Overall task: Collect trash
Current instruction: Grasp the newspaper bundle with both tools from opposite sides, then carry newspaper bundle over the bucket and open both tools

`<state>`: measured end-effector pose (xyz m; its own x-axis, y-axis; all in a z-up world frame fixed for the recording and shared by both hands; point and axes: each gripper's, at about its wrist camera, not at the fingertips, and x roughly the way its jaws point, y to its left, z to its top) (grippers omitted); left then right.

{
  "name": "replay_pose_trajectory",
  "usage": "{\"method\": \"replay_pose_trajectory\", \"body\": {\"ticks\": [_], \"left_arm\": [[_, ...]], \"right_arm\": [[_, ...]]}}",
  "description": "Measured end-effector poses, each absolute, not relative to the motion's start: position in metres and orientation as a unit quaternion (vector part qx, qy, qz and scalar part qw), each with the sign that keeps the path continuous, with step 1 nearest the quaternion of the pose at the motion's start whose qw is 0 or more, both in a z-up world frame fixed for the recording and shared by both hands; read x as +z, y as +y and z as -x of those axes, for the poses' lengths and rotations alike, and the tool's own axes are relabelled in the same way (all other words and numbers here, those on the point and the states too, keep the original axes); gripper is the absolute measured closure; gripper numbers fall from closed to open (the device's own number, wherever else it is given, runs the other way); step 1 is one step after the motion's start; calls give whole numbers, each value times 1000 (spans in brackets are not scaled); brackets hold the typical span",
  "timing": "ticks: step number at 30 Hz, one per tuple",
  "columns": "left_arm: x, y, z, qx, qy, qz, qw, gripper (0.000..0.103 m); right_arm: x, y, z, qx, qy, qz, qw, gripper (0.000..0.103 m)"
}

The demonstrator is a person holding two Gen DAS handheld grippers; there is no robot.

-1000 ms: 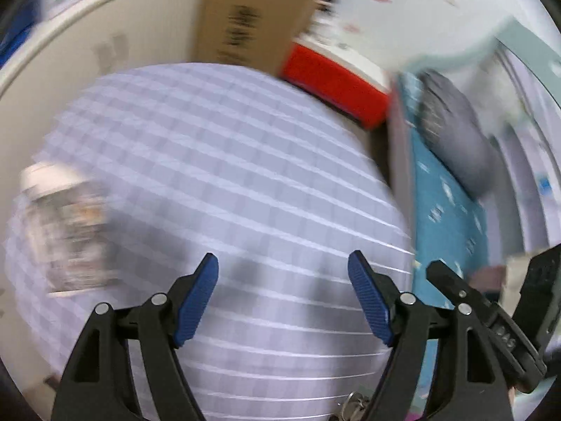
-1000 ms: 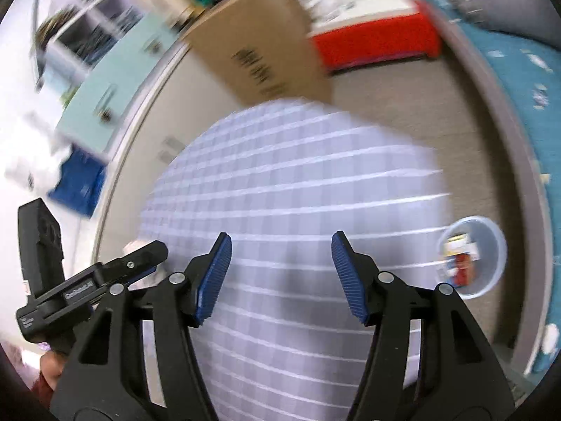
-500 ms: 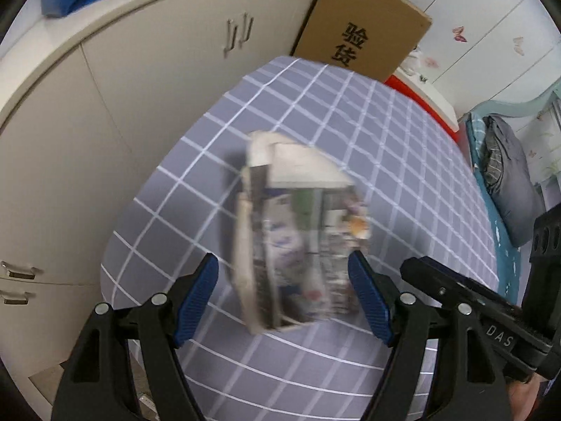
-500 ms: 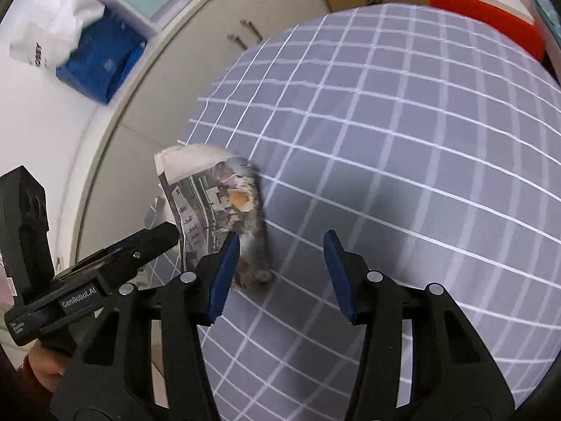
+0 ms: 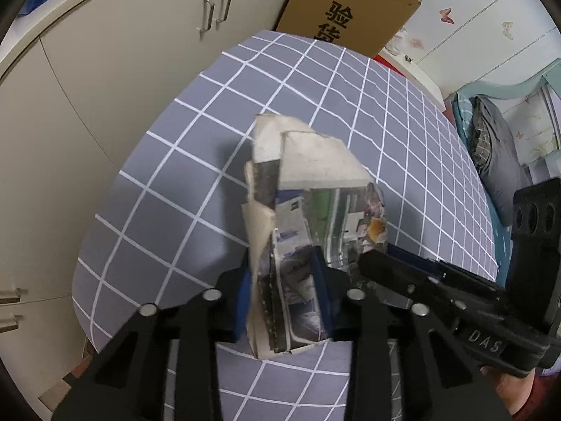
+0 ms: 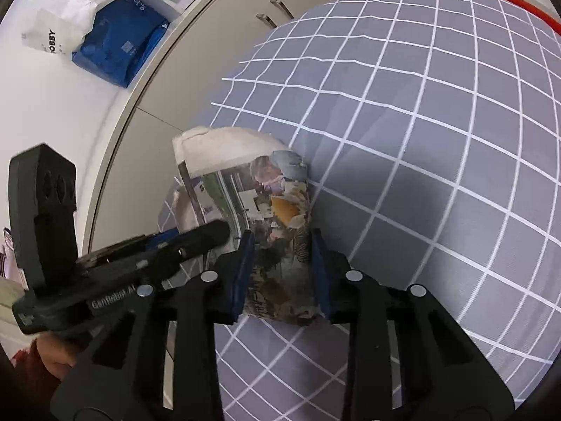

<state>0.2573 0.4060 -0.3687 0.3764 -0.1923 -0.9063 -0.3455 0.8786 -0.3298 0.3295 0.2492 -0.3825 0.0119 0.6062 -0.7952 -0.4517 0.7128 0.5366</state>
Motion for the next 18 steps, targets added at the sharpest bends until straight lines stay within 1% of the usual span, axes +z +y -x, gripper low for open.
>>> {"method": "replay_pose_trajectory", "body": {"ticks": [3,4,10,18], "left_arm": [[-359,392,-264,39,544,237,804,82],[-355,387,-264,35,541,234,807,83],[-326,327,-288,-6,519,207,829,85],[-290,191,-335,-95,503,143,847,85]], "right_arm": [[-375,226,-329,369,587,-73,717,74],[-373,219,-329,367,584,-77,720,74],[-350,147,-339,337,560,-123,747,74],[-322,3,-348,277,512,-192,790,74]]}}
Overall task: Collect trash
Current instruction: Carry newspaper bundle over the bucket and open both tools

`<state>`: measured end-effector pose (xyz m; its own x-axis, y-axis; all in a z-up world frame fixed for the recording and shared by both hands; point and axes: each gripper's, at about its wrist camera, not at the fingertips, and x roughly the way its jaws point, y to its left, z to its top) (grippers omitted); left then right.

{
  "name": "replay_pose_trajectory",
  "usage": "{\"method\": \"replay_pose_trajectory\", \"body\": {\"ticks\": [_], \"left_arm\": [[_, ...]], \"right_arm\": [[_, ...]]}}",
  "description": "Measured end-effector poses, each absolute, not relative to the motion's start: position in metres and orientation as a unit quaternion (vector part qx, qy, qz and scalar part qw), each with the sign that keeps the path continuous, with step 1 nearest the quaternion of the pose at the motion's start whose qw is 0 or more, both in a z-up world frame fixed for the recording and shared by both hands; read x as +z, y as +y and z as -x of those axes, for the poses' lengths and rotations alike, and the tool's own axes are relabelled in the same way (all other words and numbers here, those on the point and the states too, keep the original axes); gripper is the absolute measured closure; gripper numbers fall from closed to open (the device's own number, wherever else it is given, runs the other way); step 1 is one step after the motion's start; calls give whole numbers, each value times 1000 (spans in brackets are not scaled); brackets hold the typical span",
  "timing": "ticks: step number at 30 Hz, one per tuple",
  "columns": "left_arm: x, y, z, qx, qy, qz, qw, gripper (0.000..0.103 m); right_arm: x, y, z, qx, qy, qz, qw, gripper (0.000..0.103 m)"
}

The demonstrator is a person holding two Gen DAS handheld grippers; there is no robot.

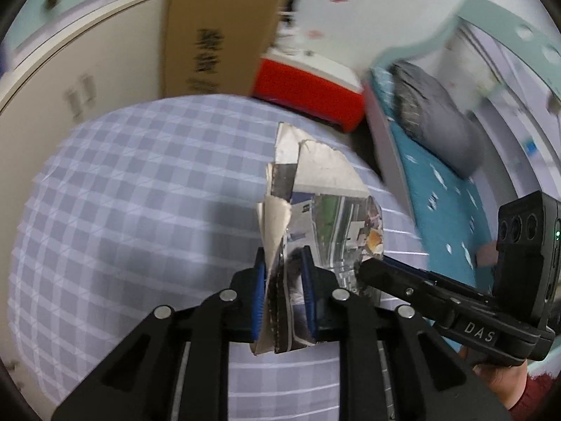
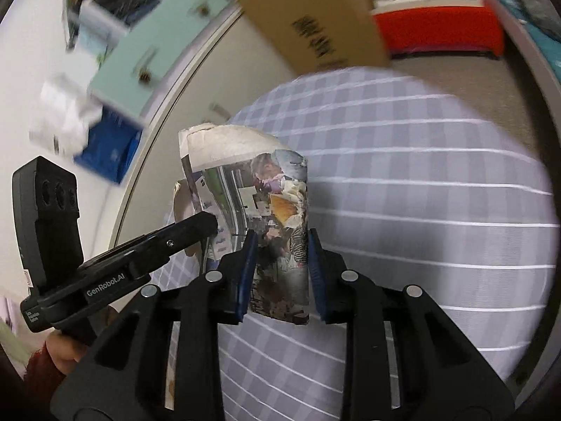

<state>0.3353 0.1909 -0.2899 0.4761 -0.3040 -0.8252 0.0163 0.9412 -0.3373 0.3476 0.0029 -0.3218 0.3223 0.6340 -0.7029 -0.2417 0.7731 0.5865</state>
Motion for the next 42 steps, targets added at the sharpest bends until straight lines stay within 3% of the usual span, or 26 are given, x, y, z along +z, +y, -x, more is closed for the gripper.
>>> {"method": "replay_pose_trajectory", "body": {"ticks": [9,18,27,39,41,42], "left_arm": [[-292,-9,-364,-206,516,93,826,85],[-335,-176,-359,-280,554,56,782,85],[-396,-235,-359,-280,605,45,744,85],[-443,-253,-375,-250,646,37,720,85],[-448,-255,-378,-244,650,36,719,81],[-450,-256,-379,-239,654,35,717,66]], "right_arm": [[-324,-194,-334,177,488,-262,813,75],[-358,-336,-302,91,507,-297,804,74],[-408,-398,-284,66,542,-309,779,75],[-449,-414,-310,62,571,-299,762,74],[-455,-414,-314,59,576,-293,761,72],[-459,-415,-316,50,580,-286,761,68]]}}
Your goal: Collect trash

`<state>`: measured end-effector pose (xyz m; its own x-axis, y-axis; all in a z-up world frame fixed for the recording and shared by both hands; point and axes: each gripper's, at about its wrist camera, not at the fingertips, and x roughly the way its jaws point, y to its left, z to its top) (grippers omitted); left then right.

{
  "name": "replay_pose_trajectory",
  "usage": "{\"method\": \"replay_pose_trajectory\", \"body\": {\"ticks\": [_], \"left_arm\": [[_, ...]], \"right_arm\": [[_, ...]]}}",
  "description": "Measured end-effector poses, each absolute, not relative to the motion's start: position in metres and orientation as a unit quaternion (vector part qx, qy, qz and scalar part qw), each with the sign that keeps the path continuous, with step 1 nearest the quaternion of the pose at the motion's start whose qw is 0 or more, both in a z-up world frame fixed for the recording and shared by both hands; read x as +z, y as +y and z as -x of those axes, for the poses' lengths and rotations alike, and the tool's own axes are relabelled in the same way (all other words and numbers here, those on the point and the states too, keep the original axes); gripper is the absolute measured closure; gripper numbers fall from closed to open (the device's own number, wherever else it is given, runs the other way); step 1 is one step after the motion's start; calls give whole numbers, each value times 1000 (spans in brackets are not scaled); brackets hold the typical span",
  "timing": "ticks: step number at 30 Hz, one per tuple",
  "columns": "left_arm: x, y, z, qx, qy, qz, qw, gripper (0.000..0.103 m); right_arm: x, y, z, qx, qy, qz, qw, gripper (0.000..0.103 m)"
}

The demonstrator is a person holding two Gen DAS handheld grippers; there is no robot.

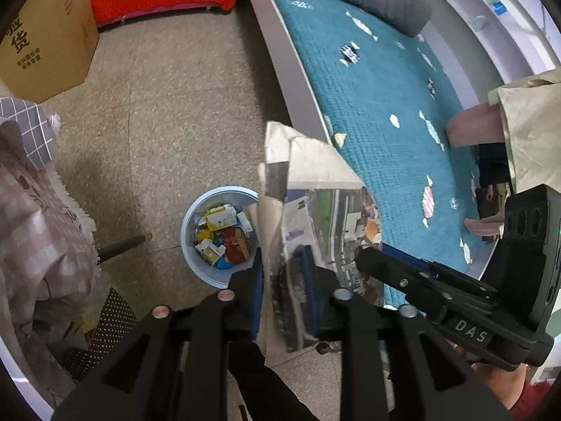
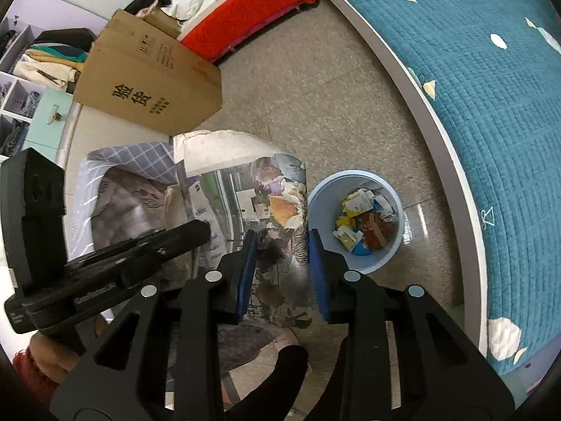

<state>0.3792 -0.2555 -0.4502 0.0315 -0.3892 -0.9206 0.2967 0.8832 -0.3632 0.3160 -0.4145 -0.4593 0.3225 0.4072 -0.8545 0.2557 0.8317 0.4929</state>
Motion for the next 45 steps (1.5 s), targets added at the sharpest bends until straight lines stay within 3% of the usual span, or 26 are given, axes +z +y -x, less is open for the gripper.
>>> {"method": "replay_pose_trajectory", "body": {"ticks": [1,2,9,16,32,45], "left_arm": [[-457,-256,-381,-215,665,23,715,32],[-461,-254,-383,-192,673,10,714,23],[-474,-227,-379,-132,701,19,701,23],[-435,-209,-355,-102,683,38,723,23],[-208,-127,-246,-42,496,18,867,22],[-68,-61,-89,-18,353,18,935,15]], "right_arm": [[-464,-414,-317,32,589,-273,760,44],[-468,-414,-319,18,597,-260,759,39],[-481,-418,-315,22,621,-253,742,40],[-436,-402,-308,55,607,-224,760,40],[-245,-323,-230,109,459,-155,868,34],[-105,-259,-80,111,292,-94,945,14]]}}
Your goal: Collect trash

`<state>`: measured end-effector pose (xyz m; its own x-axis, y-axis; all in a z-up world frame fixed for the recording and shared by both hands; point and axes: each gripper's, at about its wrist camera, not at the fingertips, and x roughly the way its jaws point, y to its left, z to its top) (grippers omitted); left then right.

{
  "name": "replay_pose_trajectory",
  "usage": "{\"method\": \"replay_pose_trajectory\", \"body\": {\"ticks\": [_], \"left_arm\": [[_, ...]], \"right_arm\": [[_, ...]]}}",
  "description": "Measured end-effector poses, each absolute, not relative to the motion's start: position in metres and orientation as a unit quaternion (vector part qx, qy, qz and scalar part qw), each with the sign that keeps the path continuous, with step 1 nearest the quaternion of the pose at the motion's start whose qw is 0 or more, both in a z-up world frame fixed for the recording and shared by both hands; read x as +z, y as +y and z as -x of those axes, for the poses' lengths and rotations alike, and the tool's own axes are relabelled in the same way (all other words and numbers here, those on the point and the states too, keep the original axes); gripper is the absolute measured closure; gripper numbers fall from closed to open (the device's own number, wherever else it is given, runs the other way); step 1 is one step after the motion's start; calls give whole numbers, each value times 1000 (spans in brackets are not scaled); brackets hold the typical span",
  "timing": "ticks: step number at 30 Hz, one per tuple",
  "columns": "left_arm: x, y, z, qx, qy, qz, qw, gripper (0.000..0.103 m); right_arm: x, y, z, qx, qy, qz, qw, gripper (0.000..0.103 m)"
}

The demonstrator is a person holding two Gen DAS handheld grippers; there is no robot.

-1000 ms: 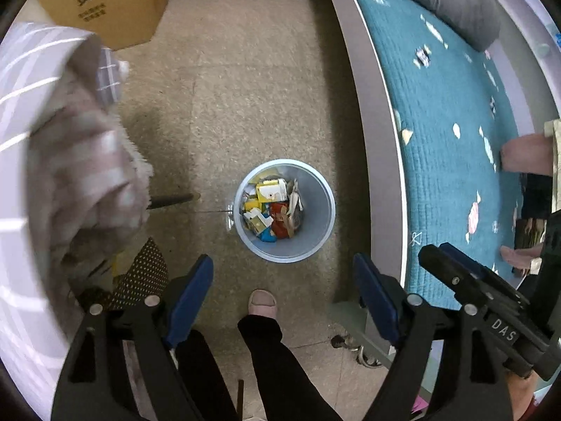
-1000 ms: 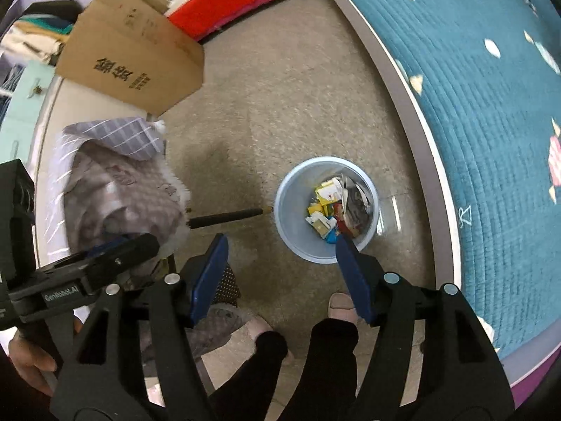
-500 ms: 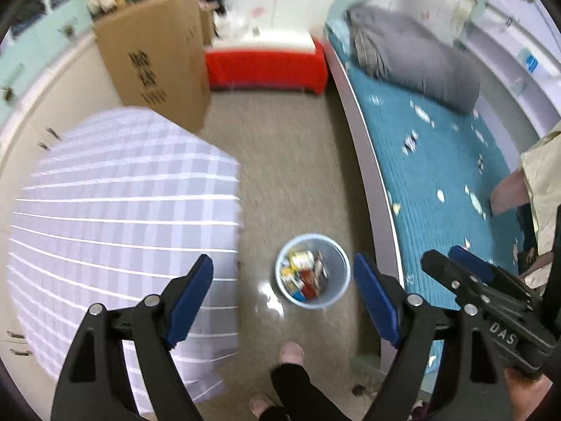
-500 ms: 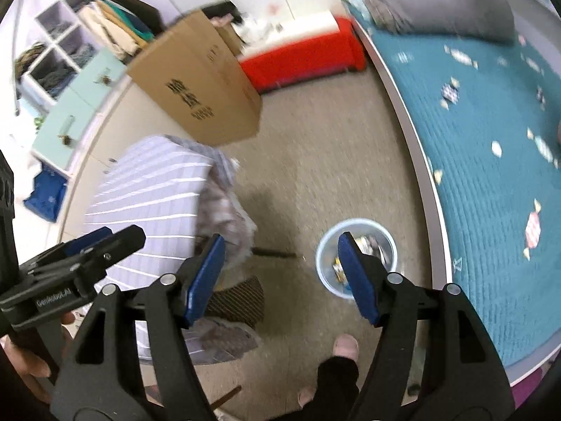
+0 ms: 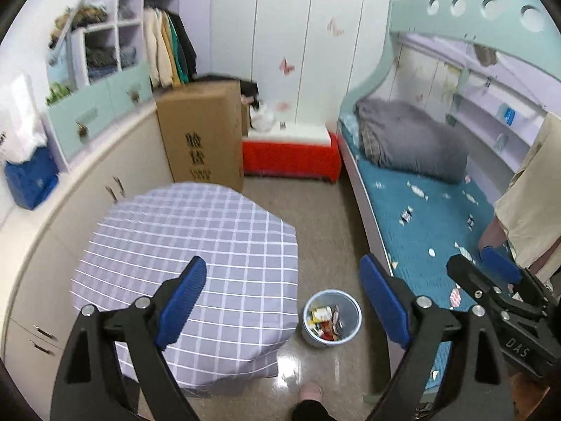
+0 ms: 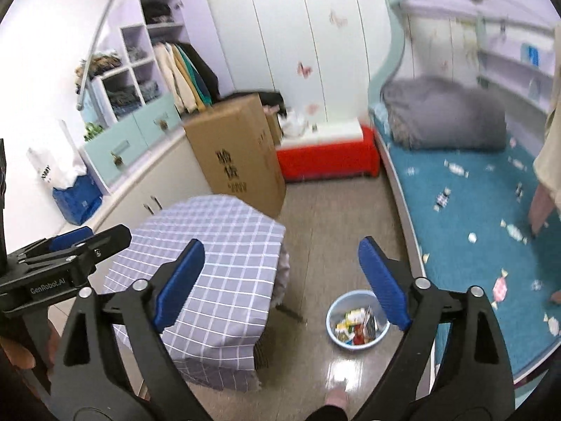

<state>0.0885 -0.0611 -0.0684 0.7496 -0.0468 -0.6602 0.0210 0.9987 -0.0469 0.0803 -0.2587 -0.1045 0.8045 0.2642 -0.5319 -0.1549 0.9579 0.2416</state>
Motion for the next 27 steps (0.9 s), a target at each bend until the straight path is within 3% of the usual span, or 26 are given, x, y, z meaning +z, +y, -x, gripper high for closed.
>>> {"method": "replay_pose_trajectory", "body": {"ticks": [11,27], "left_arm": [[-26,-56,-2,-3,285,0,959,7],[-16,-65,28,-3,251,13,968,7]], "right_arm": [[-75,-239,1,109,249,-63,960,10],[-66,-239,31,90,225,-19,970,7]]}}
